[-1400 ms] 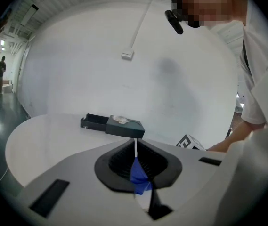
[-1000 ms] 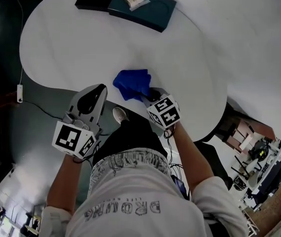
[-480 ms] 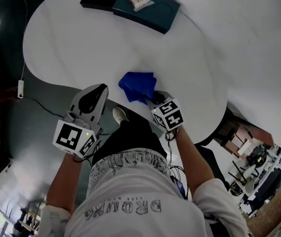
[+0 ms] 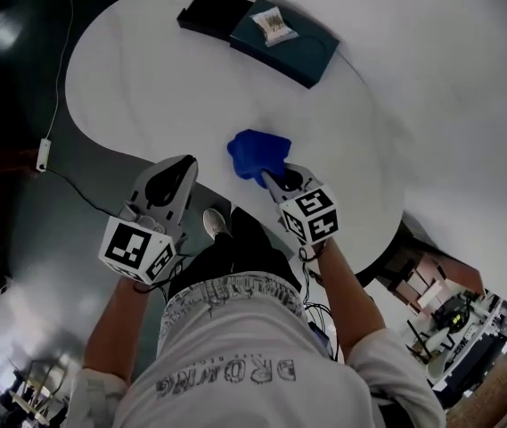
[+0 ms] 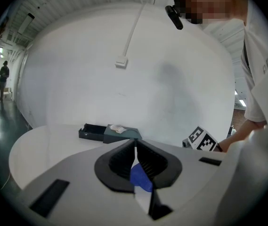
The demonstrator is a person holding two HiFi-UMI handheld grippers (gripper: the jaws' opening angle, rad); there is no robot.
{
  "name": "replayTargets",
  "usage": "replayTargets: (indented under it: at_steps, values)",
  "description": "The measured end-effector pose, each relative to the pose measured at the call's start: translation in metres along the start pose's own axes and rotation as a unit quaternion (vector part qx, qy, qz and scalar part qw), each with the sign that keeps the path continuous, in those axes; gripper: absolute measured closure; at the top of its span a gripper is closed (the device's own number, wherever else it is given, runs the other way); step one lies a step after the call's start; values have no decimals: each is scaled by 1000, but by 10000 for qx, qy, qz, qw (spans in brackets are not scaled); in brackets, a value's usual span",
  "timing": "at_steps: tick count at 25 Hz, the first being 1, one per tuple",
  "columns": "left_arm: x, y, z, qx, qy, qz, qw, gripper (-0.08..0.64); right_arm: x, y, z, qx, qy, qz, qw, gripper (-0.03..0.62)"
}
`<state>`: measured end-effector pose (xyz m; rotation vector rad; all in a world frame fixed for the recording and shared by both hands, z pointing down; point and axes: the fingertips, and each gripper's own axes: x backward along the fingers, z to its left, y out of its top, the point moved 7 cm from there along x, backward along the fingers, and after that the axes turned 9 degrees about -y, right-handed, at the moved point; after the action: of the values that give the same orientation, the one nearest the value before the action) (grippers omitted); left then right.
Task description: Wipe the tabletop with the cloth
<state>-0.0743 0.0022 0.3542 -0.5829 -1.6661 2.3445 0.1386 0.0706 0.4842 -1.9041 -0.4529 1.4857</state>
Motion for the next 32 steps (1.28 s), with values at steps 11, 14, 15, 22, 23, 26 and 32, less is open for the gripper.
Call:
replayTargets:
  at_steps: [11,14,15,22,23,26,32]
  values:
    - [36,32,-1,-230,293,-428,9984,529,33,76,16,278,-27,-911,9954,534]
    - [45,43,-2,-318,362,-553,9973,529,42,92,23,309,-48,-1116,9933,534]
    - [47,46,-3,-353,378,-594,9969,529,45,97,25,326,-51,-1189,9924,534]
    - [67,68,-3,-472,548,-786,9943,529,67,135,36,448,-20,-1636,9855,534]
    - [69,71,-3,-502,563,-818,9938,529,70,141,37,469,-19,-1696,9844,534]
    - [73,79,1,-597,608,-919,9921,529,74,156,40,507,18,-1859,9813,534]
    - [79,95,10,-662,703,-1033,9899,529,76,180,50,568,111,-2065,9767,534]
